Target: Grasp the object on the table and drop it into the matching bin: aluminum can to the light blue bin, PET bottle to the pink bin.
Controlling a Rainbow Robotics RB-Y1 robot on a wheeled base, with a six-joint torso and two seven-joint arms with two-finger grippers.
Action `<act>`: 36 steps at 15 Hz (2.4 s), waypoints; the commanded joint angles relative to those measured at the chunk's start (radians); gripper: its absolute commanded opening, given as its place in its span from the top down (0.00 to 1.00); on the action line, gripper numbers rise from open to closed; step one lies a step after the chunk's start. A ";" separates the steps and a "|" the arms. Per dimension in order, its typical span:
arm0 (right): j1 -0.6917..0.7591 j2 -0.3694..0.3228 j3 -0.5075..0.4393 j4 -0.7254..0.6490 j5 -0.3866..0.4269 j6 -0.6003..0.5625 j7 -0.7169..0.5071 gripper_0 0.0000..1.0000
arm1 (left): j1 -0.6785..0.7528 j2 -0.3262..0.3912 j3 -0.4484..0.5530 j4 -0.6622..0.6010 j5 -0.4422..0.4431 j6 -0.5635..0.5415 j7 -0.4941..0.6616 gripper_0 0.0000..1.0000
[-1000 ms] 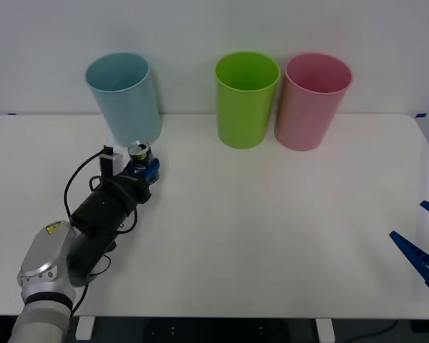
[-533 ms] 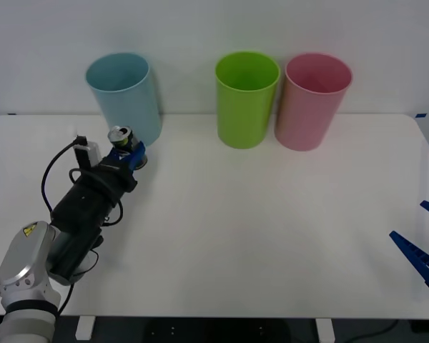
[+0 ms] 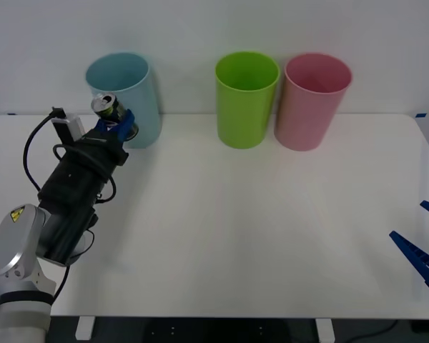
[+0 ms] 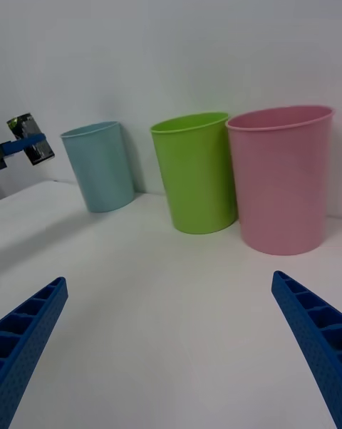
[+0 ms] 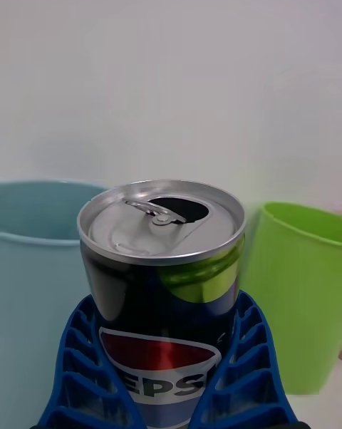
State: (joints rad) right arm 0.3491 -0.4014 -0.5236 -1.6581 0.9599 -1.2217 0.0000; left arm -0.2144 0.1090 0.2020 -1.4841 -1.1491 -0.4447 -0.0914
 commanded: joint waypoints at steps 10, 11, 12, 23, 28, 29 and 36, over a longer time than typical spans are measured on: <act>0.000 0.000 0.000 0.000 0.000 0.000 0.000 0.00 | -0.155 0.198 -0.069 -0.027 -0.100 0.159 0.397 1.00; 0.000 0.000 0.000 0.000 0.000 0.000 0.000 0.00 | -0.188 0.215 -0.075 0.002 -0.124 0.159 0.435 1.00; 0.000 0.000 0.000 0.000 0.000 0.000 0.000 0.00 | -0.223 0.227 -0.075 0.045 -0.139 0.152 0.444 1.00; 0.000 0.000 0.000 0.000 0.000 0.000 0.000 0.00 | -0.556 0.262 -0.079 0.472 -0.325 0.104 0.449 1.00; 0.000 0.000 0.000 0.000 0.000 0.000 0.000 0.00 | -0.674 0.262 -0.058 0.627 -0.399 0.104 0.443 1.00; 0.000 0.000 0.000 0.000 0.000 0.000 0.000 0.00 | -0.694 0.262 -0.053 0.654 -0.412 0.106 0.443 1.00; 0.000 0.000 0.000 0.000 0.000 0.000 0.000 0.00 | -0.740 0.261 -0.033 0.716 -0.454 0.113 0.441 1.00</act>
State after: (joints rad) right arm 0.3491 -0.4014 -0.5236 -1.6581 0.9599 -1.2217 0.0000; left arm -0.9541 0.3699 0.1686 -0.7685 -1.6024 -0.3318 0.3497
